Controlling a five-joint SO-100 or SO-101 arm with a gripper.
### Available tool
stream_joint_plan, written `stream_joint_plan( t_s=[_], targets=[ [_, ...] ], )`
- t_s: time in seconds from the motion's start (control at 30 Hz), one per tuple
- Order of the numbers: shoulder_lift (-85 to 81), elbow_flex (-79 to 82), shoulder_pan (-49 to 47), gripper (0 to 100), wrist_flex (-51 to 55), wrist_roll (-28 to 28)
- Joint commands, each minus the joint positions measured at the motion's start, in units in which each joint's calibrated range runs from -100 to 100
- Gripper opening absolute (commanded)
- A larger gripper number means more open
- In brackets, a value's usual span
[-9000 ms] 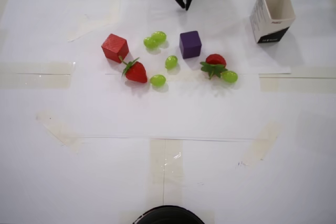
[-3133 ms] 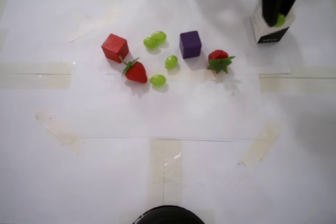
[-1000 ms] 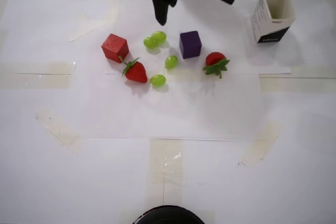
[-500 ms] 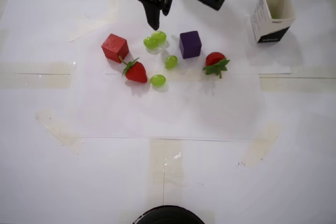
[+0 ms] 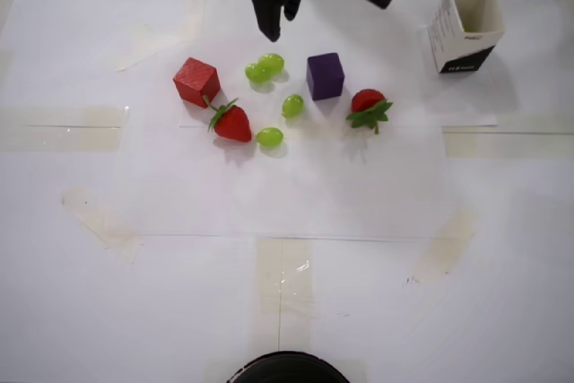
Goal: Pick up the grapes and place them in the box.
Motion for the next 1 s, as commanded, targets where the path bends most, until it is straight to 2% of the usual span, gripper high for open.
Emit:
stream_joint_plan(
  t_s=[0.0,0.1,0.27,0.43,0.6,0.67,0.87,0.97],
  targets=[
    [-4.2,1.7,1.6,14,1.6,0.1],
    [-5.1,-3.7,1.7,13,6.7,-0.1],
    [-5.8,-2.3,1.1,11,5.2,0.6],
    [-5.2,6.6,1.4,12,-4.7,3.0],
    [-3.9,19.5,0.4,13,-20.8,4.2],
    [-3.9,20.4,-0.3,13,-22.6,4.2],
    [-4.6,18.2,-0.5,14,-22.0,4.5],
    [-5.2,13.8,-0.3,14,-16.9,4.8]
  ],
)
